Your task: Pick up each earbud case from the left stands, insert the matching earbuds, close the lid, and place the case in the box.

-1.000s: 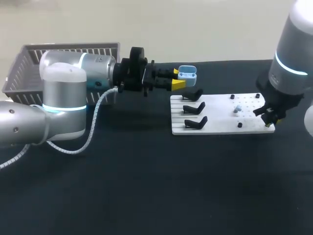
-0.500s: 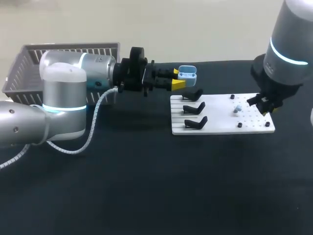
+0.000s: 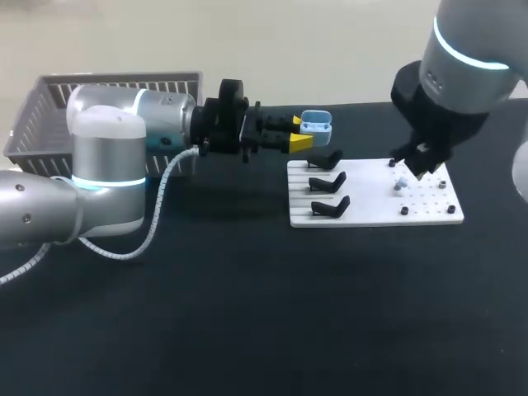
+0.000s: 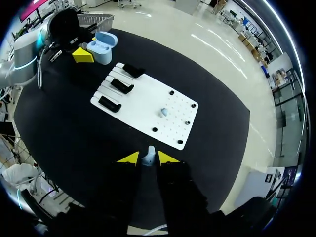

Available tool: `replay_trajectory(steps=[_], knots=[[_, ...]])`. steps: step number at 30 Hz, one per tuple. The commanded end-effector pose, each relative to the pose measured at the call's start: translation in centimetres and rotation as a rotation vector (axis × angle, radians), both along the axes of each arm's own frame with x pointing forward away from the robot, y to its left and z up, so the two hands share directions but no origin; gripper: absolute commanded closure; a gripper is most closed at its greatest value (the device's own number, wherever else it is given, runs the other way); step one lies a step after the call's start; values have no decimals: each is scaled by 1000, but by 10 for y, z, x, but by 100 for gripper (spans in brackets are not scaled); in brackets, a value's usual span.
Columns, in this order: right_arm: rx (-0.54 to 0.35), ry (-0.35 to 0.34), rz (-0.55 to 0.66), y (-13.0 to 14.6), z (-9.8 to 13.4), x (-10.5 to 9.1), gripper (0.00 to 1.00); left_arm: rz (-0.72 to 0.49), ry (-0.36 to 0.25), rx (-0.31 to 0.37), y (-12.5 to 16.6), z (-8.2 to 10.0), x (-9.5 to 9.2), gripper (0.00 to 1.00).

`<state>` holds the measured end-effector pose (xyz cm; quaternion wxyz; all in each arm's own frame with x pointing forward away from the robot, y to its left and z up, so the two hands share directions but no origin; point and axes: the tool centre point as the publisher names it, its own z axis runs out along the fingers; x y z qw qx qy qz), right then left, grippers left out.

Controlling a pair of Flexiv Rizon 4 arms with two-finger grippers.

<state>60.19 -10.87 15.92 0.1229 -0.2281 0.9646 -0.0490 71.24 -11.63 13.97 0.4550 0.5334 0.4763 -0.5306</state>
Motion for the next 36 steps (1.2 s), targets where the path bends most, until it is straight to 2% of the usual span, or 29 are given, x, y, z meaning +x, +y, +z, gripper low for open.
replay_trajectory(steps=[1,17,18,20,21,23,25,26,31,33,36], knots=[[-3,1,-3,2,0,1,100,5,-3,-3,0,-1,-1,100],[-3,1,-3,2,0,1,100,5,-3,-3,0,-1,-1,100],[32,5,-46,5,4,4,100,5,-3,-3,0,-1,-1,100],[5,-20,-129,10,11,7,100,5,-3,-3,0,-1,-1,100],[22,-29,-174,13,15,8,100,5,-3,-3,0,-1,-1,100],[8,-18,-268,19,21,10,100,5,-3,-3,0,-1,-1,100],[54,-17,-349,27,29,13,100,5,-3,-3,0,-1,-1,100],[41,-12,-389,30,33,14,100,5,-3,-3,0,-1,-1,100],[46,10,-488,53,43,17,100,5,-3,-3,0,-1,-1,100],[5,79,-530,62,41,18,100,5,-3,-3,0,-1,-1,100],[-4,69,-584,75,47,22,100,5,-3,-3,0,-1,-1,100]])
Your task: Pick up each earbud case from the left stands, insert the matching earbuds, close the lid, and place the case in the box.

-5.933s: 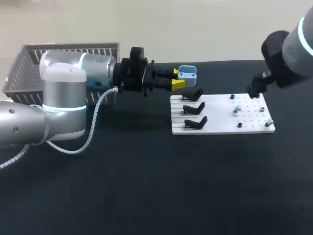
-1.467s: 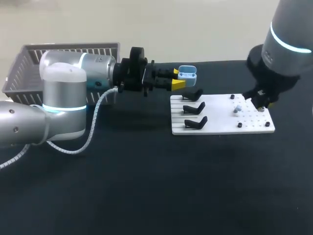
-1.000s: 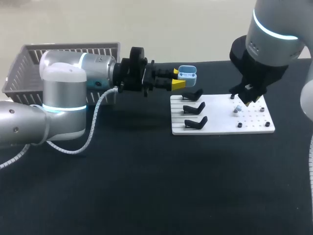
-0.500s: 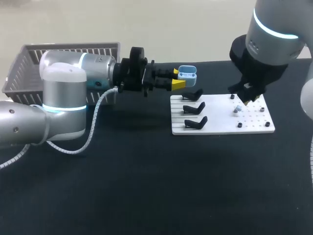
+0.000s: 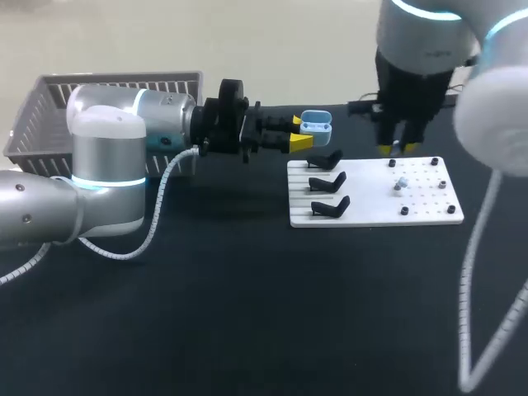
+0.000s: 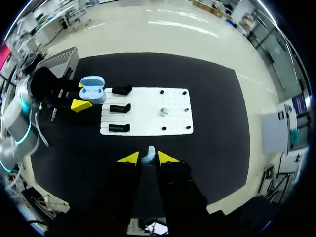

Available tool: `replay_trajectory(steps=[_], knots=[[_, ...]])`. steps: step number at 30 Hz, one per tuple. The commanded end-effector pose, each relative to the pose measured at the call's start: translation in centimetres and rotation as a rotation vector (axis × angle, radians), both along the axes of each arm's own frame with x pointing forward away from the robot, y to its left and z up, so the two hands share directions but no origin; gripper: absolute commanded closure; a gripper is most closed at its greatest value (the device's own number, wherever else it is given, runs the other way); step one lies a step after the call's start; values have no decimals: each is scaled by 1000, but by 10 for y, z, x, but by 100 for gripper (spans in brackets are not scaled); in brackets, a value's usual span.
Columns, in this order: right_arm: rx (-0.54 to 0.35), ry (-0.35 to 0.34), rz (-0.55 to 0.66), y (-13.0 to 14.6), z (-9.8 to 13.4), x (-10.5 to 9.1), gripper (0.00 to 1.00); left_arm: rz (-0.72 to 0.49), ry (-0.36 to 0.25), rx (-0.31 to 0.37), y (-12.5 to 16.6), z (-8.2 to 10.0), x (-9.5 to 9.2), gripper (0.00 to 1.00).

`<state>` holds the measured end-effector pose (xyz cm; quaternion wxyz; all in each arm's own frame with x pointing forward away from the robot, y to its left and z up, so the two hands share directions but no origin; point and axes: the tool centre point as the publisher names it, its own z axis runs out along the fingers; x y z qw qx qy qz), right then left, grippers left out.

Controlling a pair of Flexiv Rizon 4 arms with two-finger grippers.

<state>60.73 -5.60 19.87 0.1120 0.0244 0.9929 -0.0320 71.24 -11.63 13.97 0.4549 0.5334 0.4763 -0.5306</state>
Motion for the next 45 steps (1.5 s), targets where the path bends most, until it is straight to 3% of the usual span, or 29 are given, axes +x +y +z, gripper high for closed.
replay_trajectory(steps=[1,7,27,29,33,36,45], knots=[[-81,95,-90,26,9,18,100,5,-3,-3,0,-1,-1,100],[-61,86,-131,48,10,25,100,5,-3,-3,0,-1,-1,100],[-61,86,-131,48,10,25,100,5,-3,-3,0,-1,-1,100],[-27,109,-216,50,13,31,100,5,-3,-3,0,-1,-1,100],[29,75,-359,52,20,42,100,5,-3,-3,0,-1,-1,100],[57,90,-435,56,21,50,100,5,-3,-3,0,-1,-1,100],[101,137,-534,72,18,65,100,5,-3,-3,0,-1,-1,100]])
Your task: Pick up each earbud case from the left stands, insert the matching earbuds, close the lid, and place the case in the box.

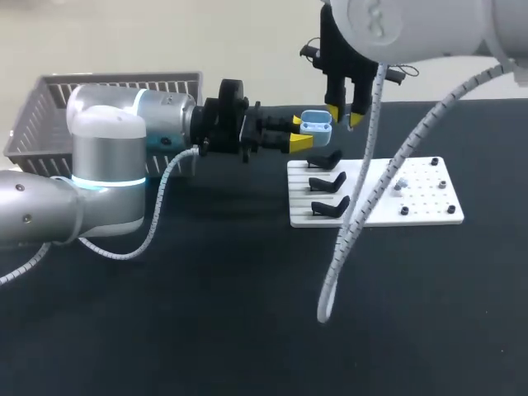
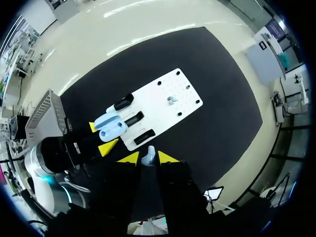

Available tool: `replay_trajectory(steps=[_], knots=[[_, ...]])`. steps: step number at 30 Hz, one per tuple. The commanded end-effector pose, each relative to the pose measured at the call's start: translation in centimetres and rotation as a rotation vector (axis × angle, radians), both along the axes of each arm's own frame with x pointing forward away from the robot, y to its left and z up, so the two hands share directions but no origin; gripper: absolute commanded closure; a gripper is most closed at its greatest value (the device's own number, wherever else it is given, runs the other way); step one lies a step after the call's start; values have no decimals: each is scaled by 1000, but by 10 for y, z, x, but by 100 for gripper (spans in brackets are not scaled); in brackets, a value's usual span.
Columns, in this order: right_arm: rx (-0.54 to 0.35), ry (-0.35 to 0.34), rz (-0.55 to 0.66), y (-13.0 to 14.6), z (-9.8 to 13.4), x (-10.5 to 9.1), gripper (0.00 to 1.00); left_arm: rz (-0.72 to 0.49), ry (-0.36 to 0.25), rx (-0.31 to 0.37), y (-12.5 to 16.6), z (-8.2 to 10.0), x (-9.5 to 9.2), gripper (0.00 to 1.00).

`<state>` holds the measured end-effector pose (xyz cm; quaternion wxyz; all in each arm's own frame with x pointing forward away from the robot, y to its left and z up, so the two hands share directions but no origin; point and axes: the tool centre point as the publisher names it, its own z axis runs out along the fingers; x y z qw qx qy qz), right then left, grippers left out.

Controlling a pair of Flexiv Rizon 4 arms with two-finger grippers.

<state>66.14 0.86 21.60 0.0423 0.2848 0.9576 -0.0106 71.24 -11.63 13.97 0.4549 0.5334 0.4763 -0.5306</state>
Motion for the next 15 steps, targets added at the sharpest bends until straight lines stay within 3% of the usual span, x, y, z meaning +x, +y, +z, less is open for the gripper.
replay_trajectory(steps=[1,15], knots=[[-3,13,-13,9,1,12,100,5,-3,-3,0,-1,-1,100],[-10,19,4,25,-2,24,100,5,-3,-3,0,-1,-1,100]])
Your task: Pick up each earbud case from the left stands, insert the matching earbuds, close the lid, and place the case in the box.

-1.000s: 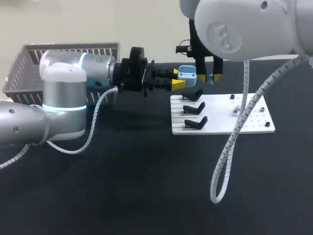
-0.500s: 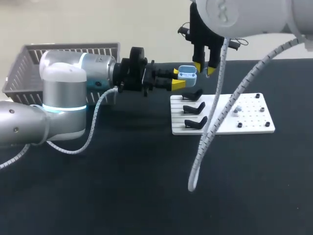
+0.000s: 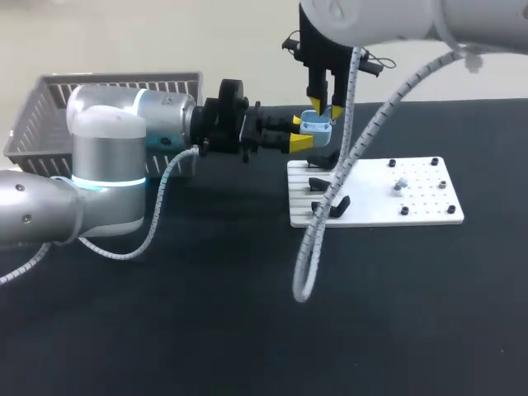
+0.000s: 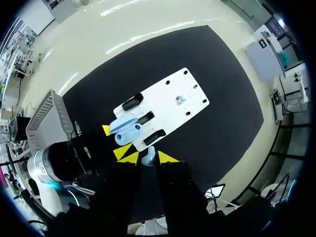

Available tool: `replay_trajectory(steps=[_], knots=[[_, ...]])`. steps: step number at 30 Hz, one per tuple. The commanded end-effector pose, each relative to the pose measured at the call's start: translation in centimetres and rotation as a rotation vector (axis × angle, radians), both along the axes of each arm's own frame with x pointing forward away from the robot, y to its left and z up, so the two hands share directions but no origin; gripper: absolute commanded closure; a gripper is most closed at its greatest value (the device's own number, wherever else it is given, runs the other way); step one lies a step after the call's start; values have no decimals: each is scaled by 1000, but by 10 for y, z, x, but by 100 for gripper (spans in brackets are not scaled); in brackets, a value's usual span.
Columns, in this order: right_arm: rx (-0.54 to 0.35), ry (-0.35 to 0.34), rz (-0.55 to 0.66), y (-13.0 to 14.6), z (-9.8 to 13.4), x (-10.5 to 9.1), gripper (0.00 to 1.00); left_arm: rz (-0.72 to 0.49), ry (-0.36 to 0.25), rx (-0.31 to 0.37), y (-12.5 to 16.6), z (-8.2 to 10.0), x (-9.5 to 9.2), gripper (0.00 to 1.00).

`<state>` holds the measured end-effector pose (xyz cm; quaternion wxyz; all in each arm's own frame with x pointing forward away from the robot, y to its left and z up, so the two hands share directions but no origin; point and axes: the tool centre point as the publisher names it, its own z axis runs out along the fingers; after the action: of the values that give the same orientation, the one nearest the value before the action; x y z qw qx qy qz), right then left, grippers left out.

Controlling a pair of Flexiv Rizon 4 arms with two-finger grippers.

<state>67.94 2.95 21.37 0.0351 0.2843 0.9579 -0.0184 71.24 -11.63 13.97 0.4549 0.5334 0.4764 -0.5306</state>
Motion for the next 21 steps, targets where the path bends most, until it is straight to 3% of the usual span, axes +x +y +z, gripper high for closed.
replay_trajectory(steps=[1,16,21], knots=[[3,-1,5,4,1,6,100,5,-3,-3,0,-1,-1,100],[3,-1,5,4,1,6,100,5,-3,-3,0,-1,-1,100],[6,-2,-53,3,-3,6,100,5,-3,-3,0,-1,-1,100]])
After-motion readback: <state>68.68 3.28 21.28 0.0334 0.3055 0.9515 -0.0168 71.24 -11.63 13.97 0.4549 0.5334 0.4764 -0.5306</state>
